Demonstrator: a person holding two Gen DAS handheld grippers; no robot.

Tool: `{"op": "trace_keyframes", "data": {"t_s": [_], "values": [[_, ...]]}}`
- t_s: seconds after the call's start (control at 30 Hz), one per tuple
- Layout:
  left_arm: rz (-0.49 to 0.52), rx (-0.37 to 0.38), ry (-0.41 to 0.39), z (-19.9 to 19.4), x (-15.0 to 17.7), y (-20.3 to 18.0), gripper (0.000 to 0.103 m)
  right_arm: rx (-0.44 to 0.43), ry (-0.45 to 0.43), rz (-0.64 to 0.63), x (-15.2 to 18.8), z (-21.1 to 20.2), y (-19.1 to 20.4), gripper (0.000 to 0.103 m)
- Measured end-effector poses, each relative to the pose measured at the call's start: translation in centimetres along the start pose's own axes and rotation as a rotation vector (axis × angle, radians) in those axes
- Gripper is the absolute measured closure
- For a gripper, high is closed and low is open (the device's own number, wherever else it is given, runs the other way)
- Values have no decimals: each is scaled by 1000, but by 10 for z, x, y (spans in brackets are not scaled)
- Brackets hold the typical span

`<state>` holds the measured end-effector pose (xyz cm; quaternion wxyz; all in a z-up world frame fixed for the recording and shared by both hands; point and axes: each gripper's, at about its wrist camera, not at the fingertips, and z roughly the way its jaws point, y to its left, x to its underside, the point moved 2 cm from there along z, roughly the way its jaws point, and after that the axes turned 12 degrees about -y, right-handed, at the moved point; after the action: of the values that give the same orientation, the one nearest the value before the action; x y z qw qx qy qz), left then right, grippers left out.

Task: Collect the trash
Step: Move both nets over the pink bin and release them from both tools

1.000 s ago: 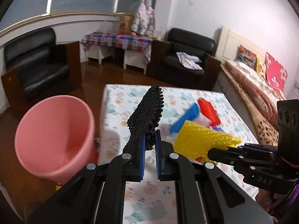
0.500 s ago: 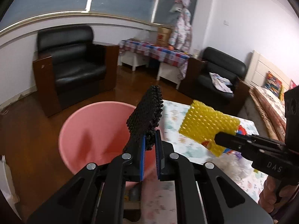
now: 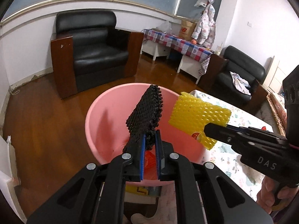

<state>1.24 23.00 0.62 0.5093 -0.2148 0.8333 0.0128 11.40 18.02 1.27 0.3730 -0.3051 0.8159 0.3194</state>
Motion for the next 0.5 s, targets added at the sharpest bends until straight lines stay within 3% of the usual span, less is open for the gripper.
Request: {"op": "trace_keyframes", "data": {"t_s": [0.17,0.23,0.3,0.33,0.5], "values": [[-13,-14,17,7,3,8,94,11,29,13,5,20,0,93],[-24,-16,24,9,4,8,93,9,41,14,8,23,0,88],[-35,-22,27,10,3,10,89,6,49,20,8,27,-1,64],[-39,-23,27,11,3,10,83,8,44,24,8,28,-2,60],[-59,-13,25,11,1,11,70,7,33,30,9,23,-4,59]]}}
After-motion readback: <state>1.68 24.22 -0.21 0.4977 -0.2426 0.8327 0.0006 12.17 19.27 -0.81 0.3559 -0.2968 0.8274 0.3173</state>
